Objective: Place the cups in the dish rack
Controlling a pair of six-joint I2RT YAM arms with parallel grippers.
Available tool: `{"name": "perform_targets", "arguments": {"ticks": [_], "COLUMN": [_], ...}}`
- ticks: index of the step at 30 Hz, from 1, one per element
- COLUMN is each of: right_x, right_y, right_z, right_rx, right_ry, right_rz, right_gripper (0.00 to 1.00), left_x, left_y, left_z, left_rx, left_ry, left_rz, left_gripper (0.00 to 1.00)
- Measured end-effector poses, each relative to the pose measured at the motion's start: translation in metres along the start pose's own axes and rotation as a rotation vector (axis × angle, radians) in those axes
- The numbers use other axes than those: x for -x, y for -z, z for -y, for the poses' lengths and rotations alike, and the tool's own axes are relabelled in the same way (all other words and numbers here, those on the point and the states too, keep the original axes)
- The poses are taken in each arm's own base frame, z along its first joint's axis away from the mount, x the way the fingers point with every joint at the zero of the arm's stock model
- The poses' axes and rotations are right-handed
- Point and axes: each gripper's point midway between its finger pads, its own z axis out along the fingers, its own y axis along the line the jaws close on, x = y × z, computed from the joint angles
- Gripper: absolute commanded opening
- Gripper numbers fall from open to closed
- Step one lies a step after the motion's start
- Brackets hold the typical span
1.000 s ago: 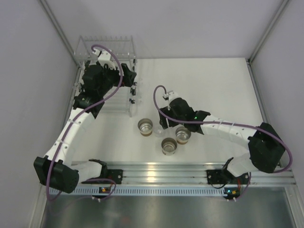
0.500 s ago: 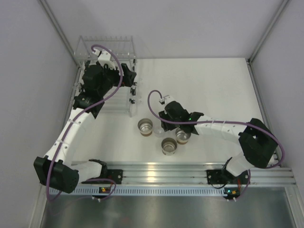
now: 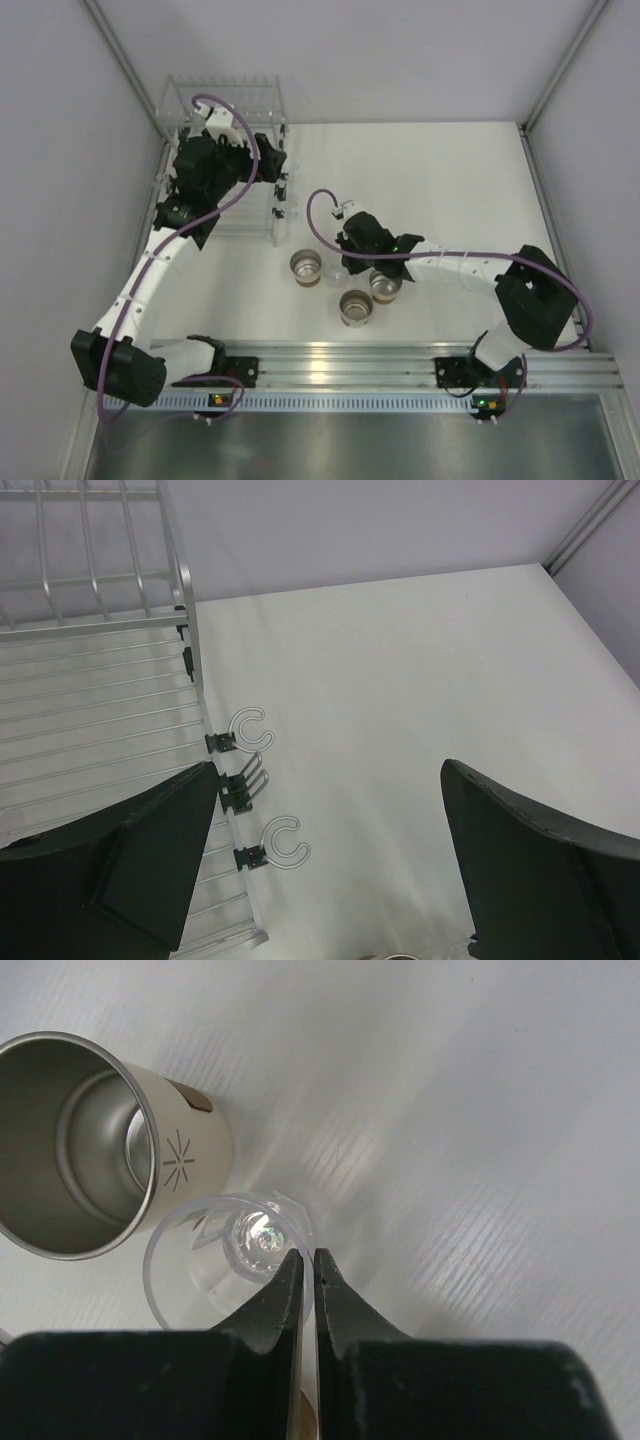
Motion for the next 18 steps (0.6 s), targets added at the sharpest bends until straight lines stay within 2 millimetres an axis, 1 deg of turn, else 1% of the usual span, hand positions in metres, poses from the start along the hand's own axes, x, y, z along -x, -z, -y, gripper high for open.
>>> {"name": "perform_targets", "arguments": {"ticks": [4, 8, 9, 12, 14, 16, 18], "right_x": [0.001, 0.009, 0.011, 0.028, 0.044, 0.061, 0.079], "right_y": [0.001, 0.004, 0.006, 0.018, 0.029, 0.041, 0.056], "right_z": [0.001, 0.002, 0.003, 0.010, 0.022, 0.041, 0.064], "right_rx": [-0.008, -0.014, -0.014, 0.003, 0.011, 0.019, 0.017], "right_ry": [0.001, -0.004, -0.008, -0.041, -0.081, -0.137, -0.195], "right_rz": [0.000, 0.022, 0.029, 0.074, 0.124, 0.187, 0.262], "right_gripper": [0.00, 0.00, 0.00, 0.00, 0.00, 0.00, 0.00], "left_x": [0.000, -0.001, -0.002, -0.005, -0.007, -0.007, -0.006], "left_y": [0.000, -0.002, -0.002, -0.002, -0.002, -0.001, -0.001], "left_z": [-0.001, -0.005, -0.007, -0.013, -0.020, -0.026, -0.030], "left_rx": [0.006, 0.016, 0.019, 0.025, 0.034, 0.036, 0.024], "left_ry": [-0.002, 0.000, 0.003, 0.017, 0.037, 0.064, 0.096], "left_rz": [0.000, -0.003, -0.005, -0.012, -0.014, -0.013, -0.008], "left_gripper": [0.98, 0.98, 0.98, 0.98, 0.98, 0.98, 0.98]}}
